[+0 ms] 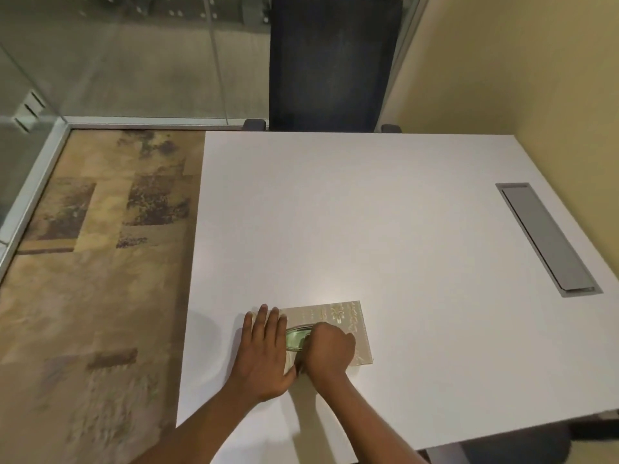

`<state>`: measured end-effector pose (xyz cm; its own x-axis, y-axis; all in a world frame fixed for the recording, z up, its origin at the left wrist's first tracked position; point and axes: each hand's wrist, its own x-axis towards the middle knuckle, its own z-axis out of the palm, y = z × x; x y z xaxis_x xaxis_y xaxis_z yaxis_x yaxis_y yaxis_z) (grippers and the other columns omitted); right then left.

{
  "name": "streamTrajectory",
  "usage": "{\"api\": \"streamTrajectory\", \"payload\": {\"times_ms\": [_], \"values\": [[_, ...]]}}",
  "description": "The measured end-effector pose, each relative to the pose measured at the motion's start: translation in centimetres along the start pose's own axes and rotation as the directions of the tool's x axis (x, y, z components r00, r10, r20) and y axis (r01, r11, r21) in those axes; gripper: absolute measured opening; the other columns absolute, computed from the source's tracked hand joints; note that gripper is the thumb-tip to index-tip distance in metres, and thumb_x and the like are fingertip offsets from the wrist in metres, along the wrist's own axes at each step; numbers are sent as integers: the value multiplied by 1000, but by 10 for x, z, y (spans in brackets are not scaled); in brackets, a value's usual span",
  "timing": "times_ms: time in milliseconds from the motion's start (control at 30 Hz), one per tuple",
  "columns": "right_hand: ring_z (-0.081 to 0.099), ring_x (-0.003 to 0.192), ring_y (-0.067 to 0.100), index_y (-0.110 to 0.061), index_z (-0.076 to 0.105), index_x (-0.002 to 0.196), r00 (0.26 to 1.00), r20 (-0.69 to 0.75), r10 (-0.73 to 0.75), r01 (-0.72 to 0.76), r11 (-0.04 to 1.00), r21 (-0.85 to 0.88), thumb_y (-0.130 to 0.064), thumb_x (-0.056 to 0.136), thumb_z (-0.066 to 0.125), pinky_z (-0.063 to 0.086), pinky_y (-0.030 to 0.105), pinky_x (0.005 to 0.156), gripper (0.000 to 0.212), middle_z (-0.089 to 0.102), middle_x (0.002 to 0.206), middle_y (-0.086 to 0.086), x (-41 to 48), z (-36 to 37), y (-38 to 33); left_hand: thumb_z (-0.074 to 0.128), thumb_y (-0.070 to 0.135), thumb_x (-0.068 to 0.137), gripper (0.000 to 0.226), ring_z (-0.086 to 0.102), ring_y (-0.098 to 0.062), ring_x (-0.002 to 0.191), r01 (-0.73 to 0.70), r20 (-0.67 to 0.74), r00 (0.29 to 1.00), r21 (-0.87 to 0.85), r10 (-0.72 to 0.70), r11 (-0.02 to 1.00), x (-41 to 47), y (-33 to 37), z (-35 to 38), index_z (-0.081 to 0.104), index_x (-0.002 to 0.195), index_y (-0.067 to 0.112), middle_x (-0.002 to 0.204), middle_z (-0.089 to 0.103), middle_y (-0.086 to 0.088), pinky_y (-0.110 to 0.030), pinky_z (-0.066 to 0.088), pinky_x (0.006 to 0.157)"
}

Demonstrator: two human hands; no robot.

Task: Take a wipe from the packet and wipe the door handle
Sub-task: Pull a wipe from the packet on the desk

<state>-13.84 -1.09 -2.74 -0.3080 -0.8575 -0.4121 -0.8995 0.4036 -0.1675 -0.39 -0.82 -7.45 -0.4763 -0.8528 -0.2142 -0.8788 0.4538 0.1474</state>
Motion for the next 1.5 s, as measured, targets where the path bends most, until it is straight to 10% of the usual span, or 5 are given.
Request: {"api": "streamTrajectory", "payload": {"times_ms": [200, 600, 1500], "values": [[68, 75, 23, -23, 27, 52, 997, -45, 69, -69, 998, 4, -8, 77, 47, 41, 29, 66, 35, 72, 81, 1, 12, 8, -7, 47, 61, 73, 90, 38, -49, 133, -2, -12, 1000, -31, 1, 1000, 1, -2, 0, 49, 133, -6, 139, 48, -28, -65, 33, 105], [68, 71, 24, -19, 59, 65, 993, -38, 116, -114, 993, 36, -11, 75, 47, 48, 29, 69, 18, 73, 76, 3, 10, 10, -12, 54, 61, 74, 92, 34, -49, 135, -9, -1, 1000, -41, 9, 999, 0, -4, 2, 45, 135, -6, 141, 45, -28, -65, 28, 108], [67, 73, 29, -15, 48, 56, 990, -48, 135, -127, 981, 148, -6, 73, 51, 46, 30, 66, 19, 71, 72, 10, 5, 13, -4, 45, 62, 79, 89, 33, -49, 135, -34, -48, 998, -36, 32, 999, 0, -2, 4, 43, 137, -7, 142, 45, -28, -64, 29, 107]]}}
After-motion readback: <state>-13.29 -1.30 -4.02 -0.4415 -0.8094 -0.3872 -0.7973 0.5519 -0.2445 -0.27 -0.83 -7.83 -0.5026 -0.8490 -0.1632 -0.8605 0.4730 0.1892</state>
